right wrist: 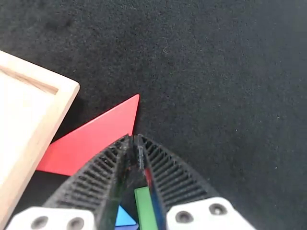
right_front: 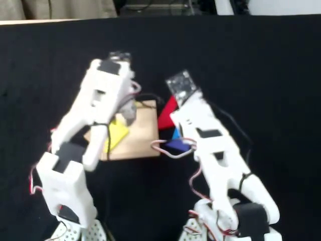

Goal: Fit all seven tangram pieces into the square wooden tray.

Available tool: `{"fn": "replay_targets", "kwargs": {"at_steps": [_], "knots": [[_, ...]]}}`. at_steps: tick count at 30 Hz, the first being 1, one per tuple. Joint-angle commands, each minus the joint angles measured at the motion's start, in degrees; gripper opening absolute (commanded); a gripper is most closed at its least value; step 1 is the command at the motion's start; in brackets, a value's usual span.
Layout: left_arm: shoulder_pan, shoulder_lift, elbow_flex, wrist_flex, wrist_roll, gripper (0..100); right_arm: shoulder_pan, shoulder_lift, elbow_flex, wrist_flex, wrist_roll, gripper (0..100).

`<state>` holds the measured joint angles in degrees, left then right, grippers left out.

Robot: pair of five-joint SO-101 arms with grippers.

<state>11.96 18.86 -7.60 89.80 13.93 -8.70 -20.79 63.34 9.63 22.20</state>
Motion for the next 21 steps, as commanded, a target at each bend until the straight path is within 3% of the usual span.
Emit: {"fn": "replay_targets", "kwargs": {"at_steps": [1,8,21], "knots": [[5.9,-0.7,-2.9,-0.1,0.6,5,0.6,-0.7,-0.5,-1.3,0.8,1.1],[6.8,5.1,1.5,-9.1,0.7,6,0.7,-0.4,-0.2,-1.3,0.8,1.1],[2.7,11.0,-1.5,-9.3,0.6,6,0.7,-0.4,-0.3,-1.3,0.8,1.1]]}}
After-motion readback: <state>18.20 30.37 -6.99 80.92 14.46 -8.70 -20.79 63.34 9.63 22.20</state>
